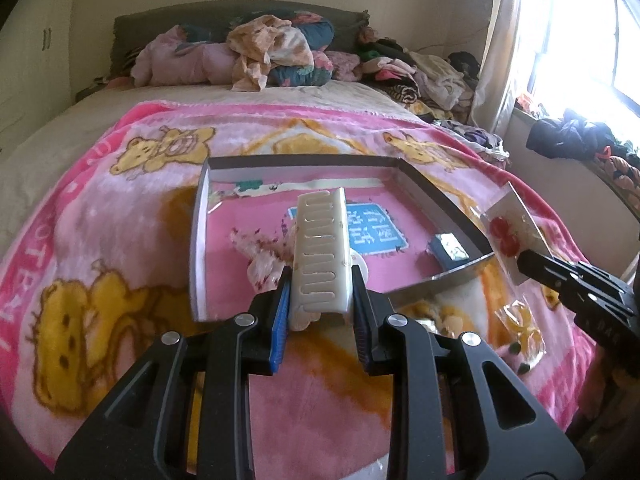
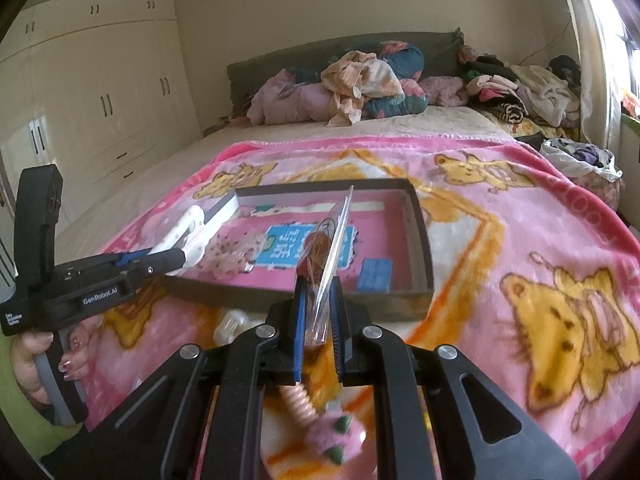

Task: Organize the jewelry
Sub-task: 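Place the white claw clip in the tray with the left gripper while the right drops the clear bag in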

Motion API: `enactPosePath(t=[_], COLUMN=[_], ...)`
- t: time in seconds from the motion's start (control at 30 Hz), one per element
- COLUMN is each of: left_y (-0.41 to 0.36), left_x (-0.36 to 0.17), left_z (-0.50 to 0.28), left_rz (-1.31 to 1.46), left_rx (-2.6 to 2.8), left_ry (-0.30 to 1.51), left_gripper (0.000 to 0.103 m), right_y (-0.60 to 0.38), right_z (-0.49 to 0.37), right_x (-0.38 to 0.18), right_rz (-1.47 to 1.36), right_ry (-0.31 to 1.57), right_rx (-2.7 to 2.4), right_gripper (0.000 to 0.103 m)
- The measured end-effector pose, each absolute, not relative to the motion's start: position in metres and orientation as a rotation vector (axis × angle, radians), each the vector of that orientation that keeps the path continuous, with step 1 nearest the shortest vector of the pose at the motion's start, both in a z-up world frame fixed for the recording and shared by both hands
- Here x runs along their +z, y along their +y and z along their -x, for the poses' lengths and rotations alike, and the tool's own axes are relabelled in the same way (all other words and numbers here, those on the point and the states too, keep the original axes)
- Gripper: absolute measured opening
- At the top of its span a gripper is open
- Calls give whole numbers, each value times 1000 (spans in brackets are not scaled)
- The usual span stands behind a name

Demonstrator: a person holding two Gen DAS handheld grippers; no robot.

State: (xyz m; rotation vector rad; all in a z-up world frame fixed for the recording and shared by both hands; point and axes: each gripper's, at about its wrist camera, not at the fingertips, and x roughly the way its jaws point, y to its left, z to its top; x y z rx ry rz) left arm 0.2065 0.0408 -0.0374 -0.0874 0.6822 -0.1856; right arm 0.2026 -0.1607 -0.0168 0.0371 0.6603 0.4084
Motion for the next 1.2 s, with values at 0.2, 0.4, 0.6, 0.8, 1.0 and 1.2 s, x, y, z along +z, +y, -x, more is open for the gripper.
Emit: enactPosePath(t=[0.2, 0.4, 0.6, 0.8, 1.0, 1.2], left_y=[31, 22, 18, 11, 1, -4], left_x=[-33, -34, -38, -43, -51, -60], left_z=[-224, -238, -254, -268, -279, -289], left_rz=[82, 70, 64, 41, 28, 19], left_rx=[-195, -199, -202, -208, -226, -239], left_ry=[682, 687, 707, 722, 740, 770], left_gripper=[19, 19, 19, 19, 19, 19], right_y=[-167, -170, -172, -175, -175, -172], right_z=[-223, -240, -257, -279, -297, -314], right_x=[-13, -16, -22, -28, -35, -47], right_rz=[-30, -22, -20, -23, -8, 12], right_ry=[650, 657, 671, 682, 700, 735], right_rx=[389, 377, 371, 366, 364, 369], right_gripper=[11, 11, 11, 11, 11, 11])
